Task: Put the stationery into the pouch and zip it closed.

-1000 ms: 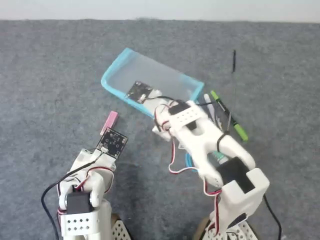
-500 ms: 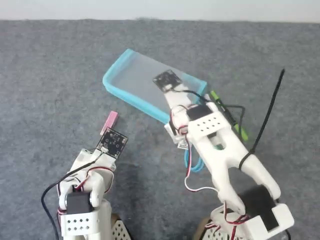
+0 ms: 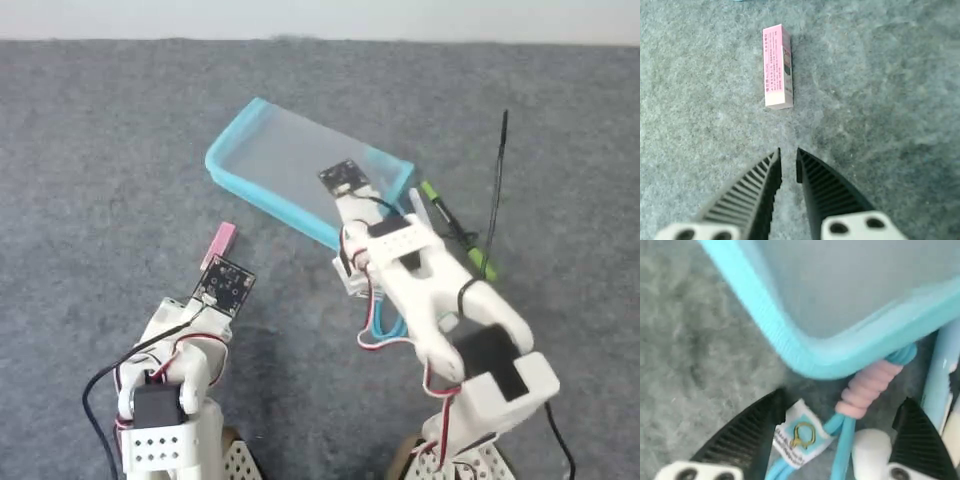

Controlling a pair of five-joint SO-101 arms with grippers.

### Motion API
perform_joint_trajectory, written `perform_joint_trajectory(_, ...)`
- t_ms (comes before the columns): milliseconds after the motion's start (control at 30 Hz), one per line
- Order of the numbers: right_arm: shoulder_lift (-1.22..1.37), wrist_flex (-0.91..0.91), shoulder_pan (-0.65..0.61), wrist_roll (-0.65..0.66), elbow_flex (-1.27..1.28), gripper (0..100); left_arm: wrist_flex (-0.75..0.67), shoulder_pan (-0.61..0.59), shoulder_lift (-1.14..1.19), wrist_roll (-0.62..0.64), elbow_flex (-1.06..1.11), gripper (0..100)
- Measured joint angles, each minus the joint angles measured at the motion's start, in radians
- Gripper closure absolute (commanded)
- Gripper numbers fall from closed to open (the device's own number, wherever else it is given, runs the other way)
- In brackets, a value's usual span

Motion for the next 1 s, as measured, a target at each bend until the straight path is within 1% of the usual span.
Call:
perform_joint_trajectory(100, 0.041, 0.000, 0.015, 0.000, -0.049, 75.1, 0.000, 0.000, 0.000, 0.000, 0.000, 95)
perform_joint_trajectory(300, 0.060, 0.000, 0.034, 0.000, -0.101, 99.1, 0.000, 0.000, 0.000, 0.000, 0.000, 95)
perform_joint_trajectory(433, 0.060, -0.002, 0.049, 0.000, -0.106, 99.4, 0.000, 0.000, 0.000, 0.000, 0.000, 95)
perform_joint_trajectory(500, 0.061, 0.031, 0.048, 0.000, -0.124, 99.1, 0.000, 0.000, 0.000, 0.000, 0.000, 95)
perform_joint_trajectory(633, 0.015, 0.170, 0.031, -0.002, -0.183, 99.1, 0.000, 0.000, 0.000, 0.000, 0.000, 95)
perform_joint_trajectory(867, -0.247, 0.397, -0.041, 0.000, -0.338, 99.1, 0.000, 0.000, 0.000, 0.000, 0.000, 95)
perform_joint_trajectory(1000, -0.342, 0.522, -0.078, 0.000, -0.423, 99.1, 0.000, 0.000, 0.000, 0.000, 0.000, 95)
